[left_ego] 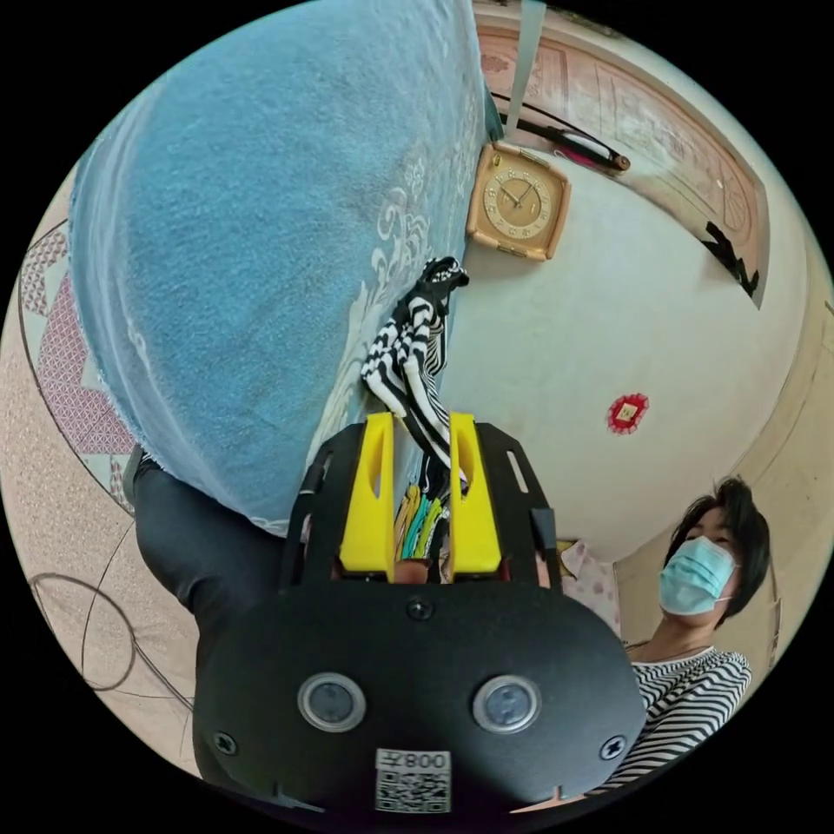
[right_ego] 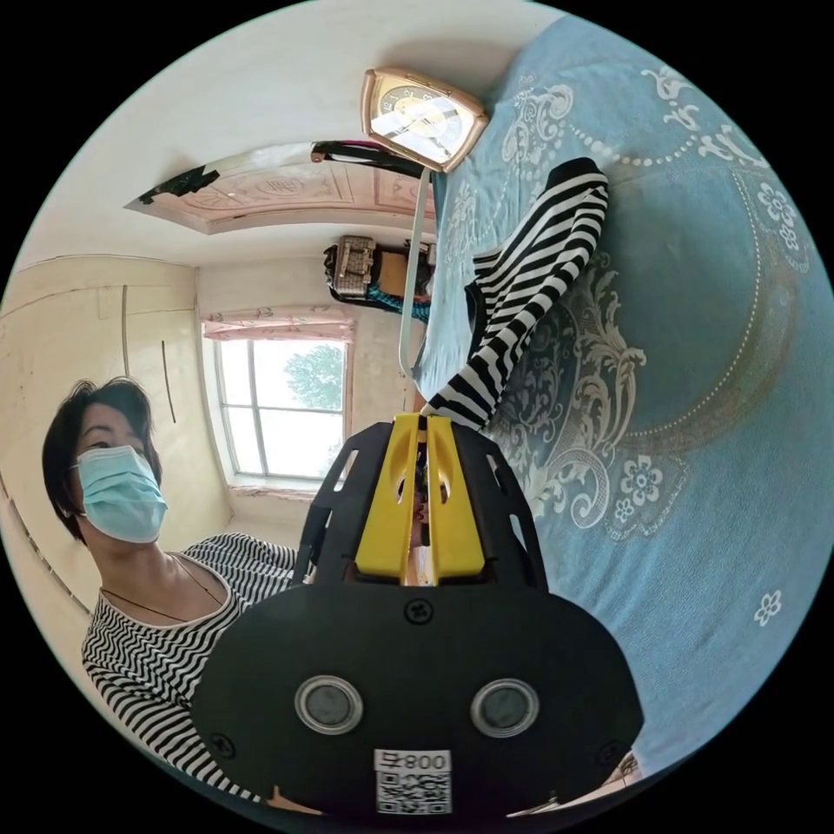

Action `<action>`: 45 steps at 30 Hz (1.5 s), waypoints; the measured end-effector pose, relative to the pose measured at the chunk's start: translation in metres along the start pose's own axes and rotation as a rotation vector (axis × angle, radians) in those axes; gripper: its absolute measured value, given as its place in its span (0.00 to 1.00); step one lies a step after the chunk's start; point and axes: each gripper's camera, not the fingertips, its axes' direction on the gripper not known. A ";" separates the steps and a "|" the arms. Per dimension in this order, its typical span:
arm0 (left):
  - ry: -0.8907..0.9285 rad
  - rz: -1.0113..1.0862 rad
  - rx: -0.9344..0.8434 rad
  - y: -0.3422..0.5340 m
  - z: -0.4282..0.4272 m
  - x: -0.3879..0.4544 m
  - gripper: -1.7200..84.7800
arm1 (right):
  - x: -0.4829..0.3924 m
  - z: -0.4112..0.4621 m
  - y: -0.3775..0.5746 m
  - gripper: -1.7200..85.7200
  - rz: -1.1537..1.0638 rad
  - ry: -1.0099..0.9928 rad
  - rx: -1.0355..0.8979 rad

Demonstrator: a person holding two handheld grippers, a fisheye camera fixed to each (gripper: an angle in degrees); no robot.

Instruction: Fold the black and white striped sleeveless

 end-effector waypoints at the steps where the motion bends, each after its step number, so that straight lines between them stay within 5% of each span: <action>1: 0.001 -0.006 0.009 -0.002 -0.001 0.000 0.13 | 0.001 -0.002 0.001 0.04 -0.001 -0.001 0.000; 22: 0.097 0.096 -0.051 0.048 0.018 0.011 0.05 | 0.017 -0.112 0.131 0.04 0.027 0.115 0.093; 34: 0.212 0.347 -0.325 0.172 0.057 0.019 0.05 | -0.018 -0.212 0.330 0.04 -0.094 0.095 0.300; 45: 0.315 0.483 -0.633 0.299 0.178 -0.034 0.05 | -0.019 -0.336 0.525 0.04 -0.255 0.122 0.547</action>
